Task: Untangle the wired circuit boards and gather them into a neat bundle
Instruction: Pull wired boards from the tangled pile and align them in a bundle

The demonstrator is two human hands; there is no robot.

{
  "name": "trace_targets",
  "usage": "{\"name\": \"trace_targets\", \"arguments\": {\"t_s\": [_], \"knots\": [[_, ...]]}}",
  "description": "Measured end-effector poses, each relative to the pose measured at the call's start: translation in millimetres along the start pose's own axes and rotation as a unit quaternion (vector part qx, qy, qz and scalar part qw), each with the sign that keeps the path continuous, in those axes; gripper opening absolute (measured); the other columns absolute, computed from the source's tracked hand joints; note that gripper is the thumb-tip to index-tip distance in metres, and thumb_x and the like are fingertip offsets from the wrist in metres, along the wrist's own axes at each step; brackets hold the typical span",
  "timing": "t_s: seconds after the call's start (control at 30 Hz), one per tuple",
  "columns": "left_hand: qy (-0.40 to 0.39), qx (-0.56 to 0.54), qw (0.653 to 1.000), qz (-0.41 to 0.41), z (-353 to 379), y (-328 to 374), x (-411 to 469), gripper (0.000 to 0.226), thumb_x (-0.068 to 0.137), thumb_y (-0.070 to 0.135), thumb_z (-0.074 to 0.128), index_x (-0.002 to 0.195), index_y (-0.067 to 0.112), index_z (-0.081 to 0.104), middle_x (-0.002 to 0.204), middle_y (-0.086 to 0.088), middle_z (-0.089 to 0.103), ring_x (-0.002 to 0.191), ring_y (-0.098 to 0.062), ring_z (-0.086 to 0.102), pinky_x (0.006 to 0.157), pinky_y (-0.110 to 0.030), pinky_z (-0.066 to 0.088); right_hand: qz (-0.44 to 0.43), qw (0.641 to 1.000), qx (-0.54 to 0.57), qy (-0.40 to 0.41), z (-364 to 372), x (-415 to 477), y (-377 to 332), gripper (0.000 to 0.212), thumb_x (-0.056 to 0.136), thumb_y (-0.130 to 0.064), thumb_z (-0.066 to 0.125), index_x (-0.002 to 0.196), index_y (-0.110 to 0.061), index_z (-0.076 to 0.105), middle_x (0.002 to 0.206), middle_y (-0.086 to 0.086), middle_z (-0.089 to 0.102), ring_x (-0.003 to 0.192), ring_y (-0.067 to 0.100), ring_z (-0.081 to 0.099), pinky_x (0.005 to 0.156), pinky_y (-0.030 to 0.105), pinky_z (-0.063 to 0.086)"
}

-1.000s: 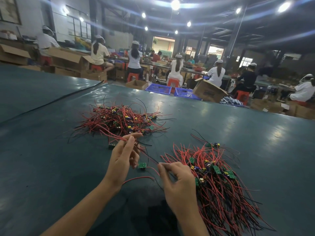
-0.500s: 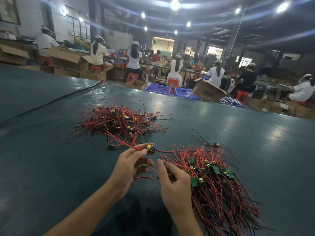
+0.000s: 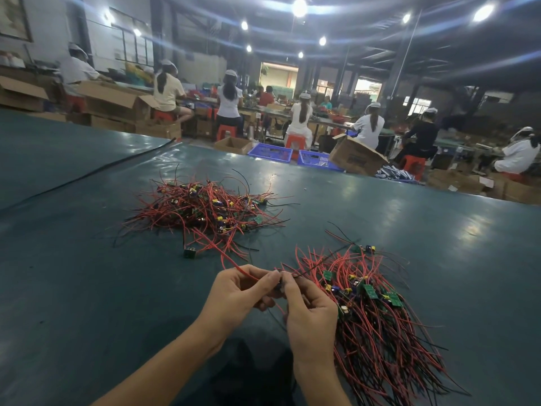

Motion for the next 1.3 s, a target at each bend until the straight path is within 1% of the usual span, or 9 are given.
{"name": "trace_targets", "arguments": {"t_s": [0.23, 0.37, 0.43, 0.53, 0.7, 0.8, 0.97, 1.1, 1.3], "knots": [[-0.019, 0.012, 1.000, -0.013, 4, -1, -2, 0.030, 0.068, 0.033, 0.072, 0.077, 0.005, 0.069, 0.070, -0.016, 0.072, 0.054, -0.013, 0.062, 0.055, -0.021, 0.051, 0.124, 0.980, 0.123, 0.092, -28, 15, 17, 0.024, 0.088, -0.019, 0.069, 0.065, -0.021, 0.077, 0.052, -0.005, 0.050, 0.038, 0.003, 0.033, 0.036, 0.018, 0.029], [0.003, -0.009, 1.000, -0.021, -5, -3, 2, 0.037, 0.064, 0.040, 0.075, 0.076, 0.005, 0.070, 0.070, -0.016, 0.071, 0.054, -0.015, 0.061, 0.055, -0.022, 0.052, 0.110, 0.989, 0.082, 0.051, -23, 13, 15, 0.037, 0.088, -0.036, 0.067, 0.060, -0.011, 0.071, 0.054, 0.004, 0.045, 0.039, 0.007, 0.032, 0.036, 0.018, 0.026], [-0.012, 0.007, 1.000, -0.017, -2, -3, 2, 0.034, 0.066, 0.040, 0.074, 0.076, 0.008, 0.071, 0.069, -0.014, 0.071, 0.054, -0.014, 0.062, 0.055, -0.023, 0.051, 0.086, 0.995, 0.041, 0.011, -8, 7, 13, 0.042, 0.083, -0.041, 0.069, 0.056, -0.009, 0.067, 0.052, 0.008, 0.050, 0.042, 0.010, 0.042, 0.040, 0.019, 0.036], [-0.056, 0.080, 0.995, 0.016, 6, 2, 0, 0.026, 0.074, 0.035, 0.070, 0.078, 0.010, 0.071, 0.069, -0.009, 0.072, 0.057, -0.013, 0.064, 0.056, -0.023, 0.051, 0.078, 0.996, 0.023, -0.027, 6, 1, 13, 0.033, 0.090, -0.026, 0.067, 0.061, -0.012, 0.076, 0.056, 0.005, 0.067, 0.052, 0.006, 0.060, 0.052, 0.017, 0.048], [-0.067, 0.113, 0.991, 0.032, 11, 4, -3, 0.027, 0.073, 0.034, 0.071, 0.079, 0.008, 0.069, 0.070, -0.008, 0.073, 0.061, -0.013, 0.067, 0.059, -0.021, 0.052, 0.151, 0.987, 0.025, 0.041, -16, 8, 26, 0.030, 0.093, -0.022, 0.064, 0.067, -0.016, 0.078, 0.059, -0.001, 0.062, 0.050, 0.010, 0.050, 0.049, 0.023, 0.042], [-0.071, 0.092, 0.993, 0.023, 10, 8, -2, 0.028, 0.073, 0.031, 0.071, 0.079, 0.004, 0.068, 0.069, -0.009, 0.073, 0.059, -0.013, 0.067, 0.057, -0.020, 0.051, 0.178, 0.972, 0.109, 0.107, -40, 17, 26, 0.028, 0.094, -0.022, 0.062, 0.073, -0.011, 0.077, 0.052, -0.006, 0.050, 0.037, 0.004, 0.031, 0.034, 0.019, 0.027], [-0.088, 0.068, 0.994, 0.017, 9, 16, 0, 0.028, 0.072, 0.032, 0.071, 0.077, 0.004, 0.069, 0.067, -0.011, 0.071, 0.055, -0.014, 0.063, 0.056, -0.023, 0.052, 0.160, 0.952, 0.218, 0.142, -60, 25, 19, 0.024, 0.097, -0.020, 0.057, 0.087, -0.006, 0.073, 0.053, -0.007, 0.047, 0.035, 0.003, 0.025, 0.033, 0.017, 0.021], [-0.060, 0.040, 0.997, 0.009, 1, 14, 1, 0.029, 0.070, 0.032, 0.071, 0.076, 0.004, 0.069, 0.068, -0.013, 0.071, 0.054, -0.013, 0.062, 0.056, -0.021, 0.052, 0.142, 0.952, 0.214, 0.167, -64, 22, 18, 0.024, 0.095, -0.025, 0.060, 0.085, -0.011, 0.075, 0.054, -0.008, 0.049, 0.037, 0.004, 0.025, 0.033, 0.017, 0.022], [-0.059, 0.046, 0.997, 0.010, 2, 10, 2, 0.028, 0.071, 0.035, 0.071, 0.077, 0.008, 0.070, 0.068, -0.011, 0.072, 0.057, -0.013, 0.063, 0.058, -0.023, 0.054, 0.117, 0.992, 0.034, 0.024, -10, 6, 18, 0.029, 0.086, -0.034, 0.069, 0.062, -0.020, 0.076, 0.052, -0.003, 0.052, 0.047, 0.009, 0.042, 0.047, 0.023, 0.037]]}}
Point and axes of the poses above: each hand's wrist, its own x-axis towards the middle knuckle, its own z-axis out of the palm, y = z × x, the point moved 9 cm from there along x, towards the middle knuckle
